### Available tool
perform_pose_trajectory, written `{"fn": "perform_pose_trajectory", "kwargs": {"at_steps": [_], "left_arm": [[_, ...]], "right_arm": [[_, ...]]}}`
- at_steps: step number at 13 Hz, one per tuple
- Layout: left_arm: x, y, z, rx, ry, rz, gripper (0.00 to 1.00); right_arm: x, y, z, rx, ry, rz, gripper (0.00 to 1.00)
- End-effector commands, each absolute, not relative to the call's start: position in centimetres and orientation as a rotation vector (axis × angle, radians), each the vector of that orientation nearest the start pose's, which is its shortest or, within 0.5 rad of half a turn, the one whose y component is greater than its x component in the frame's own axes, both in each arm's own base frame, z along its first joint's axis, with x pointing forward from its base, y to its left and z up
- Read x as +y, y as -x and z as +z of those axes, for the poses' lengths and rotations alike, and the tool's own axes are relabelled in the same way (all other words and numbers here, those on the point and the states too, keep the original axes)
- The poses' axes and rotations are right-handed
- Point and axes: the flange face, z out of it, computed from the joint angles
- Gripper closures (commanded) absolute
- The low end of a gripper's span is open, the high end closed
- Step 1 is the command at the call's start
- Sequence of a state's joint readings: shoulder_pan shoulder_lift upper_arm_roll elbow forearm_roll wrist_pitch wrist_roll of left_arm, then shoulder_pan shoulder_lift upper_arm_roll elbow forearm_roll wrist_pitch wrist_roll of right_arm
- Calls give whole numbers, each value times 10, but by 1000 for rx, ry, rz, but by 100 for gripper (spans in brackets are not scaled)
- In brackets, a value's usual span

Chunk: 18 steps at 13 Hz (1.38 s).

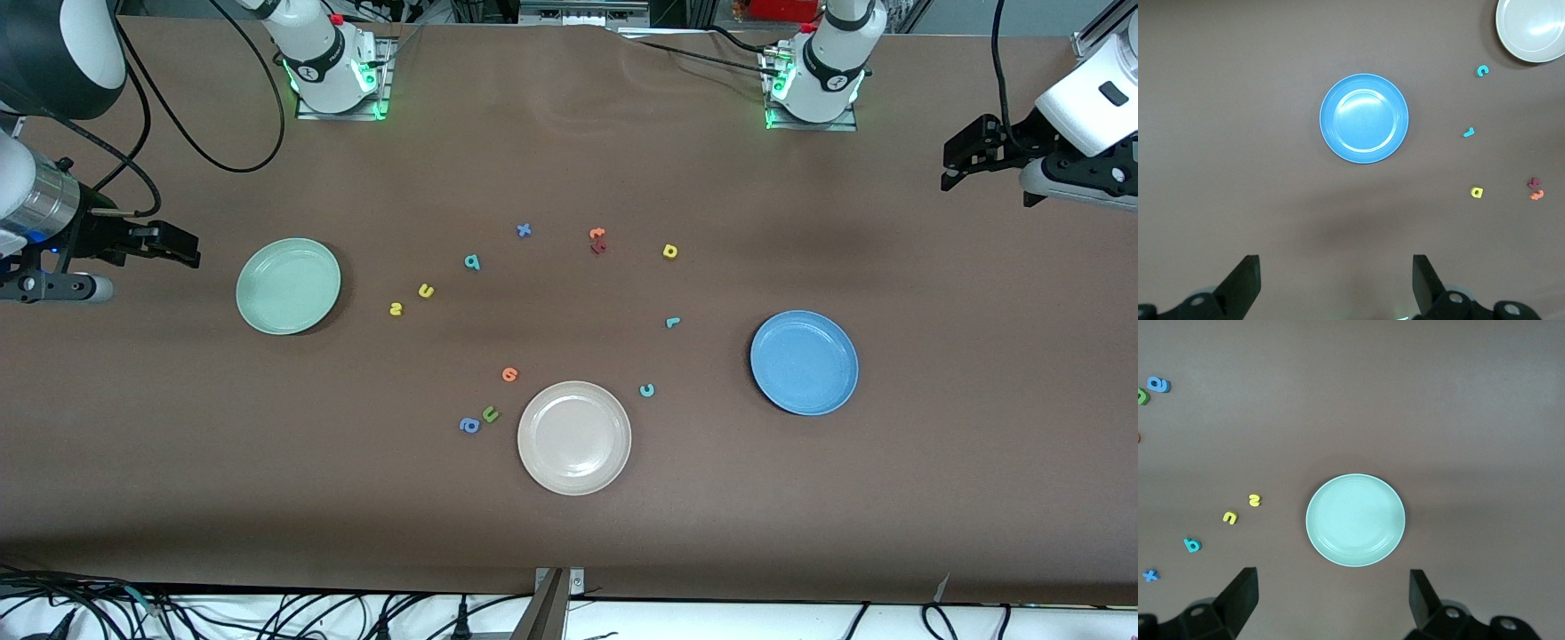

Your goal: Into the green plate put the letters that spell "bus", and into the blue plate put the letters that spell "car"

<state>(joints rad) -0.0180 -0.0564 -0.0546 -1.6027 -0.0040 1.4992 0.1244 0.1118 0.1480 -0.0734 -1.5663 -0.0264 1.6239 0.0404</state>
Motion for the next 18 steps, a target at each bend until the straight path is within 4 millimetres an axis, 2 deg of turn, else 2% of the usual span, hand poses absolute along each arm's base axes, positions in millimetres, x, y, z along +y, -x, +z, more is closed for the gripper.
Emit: {"fn": "perform_pose_trajectory", "kwargs": {"at_steps": [1,18], "left_arm": [[-41,-526,639,336,3121,82,0],[-45,-526,638,348,3119,80,0]], "right_arm": [[32,-594,550,-4,3175,138,0],[26,-595,546,-6,3175,153,0]]}}
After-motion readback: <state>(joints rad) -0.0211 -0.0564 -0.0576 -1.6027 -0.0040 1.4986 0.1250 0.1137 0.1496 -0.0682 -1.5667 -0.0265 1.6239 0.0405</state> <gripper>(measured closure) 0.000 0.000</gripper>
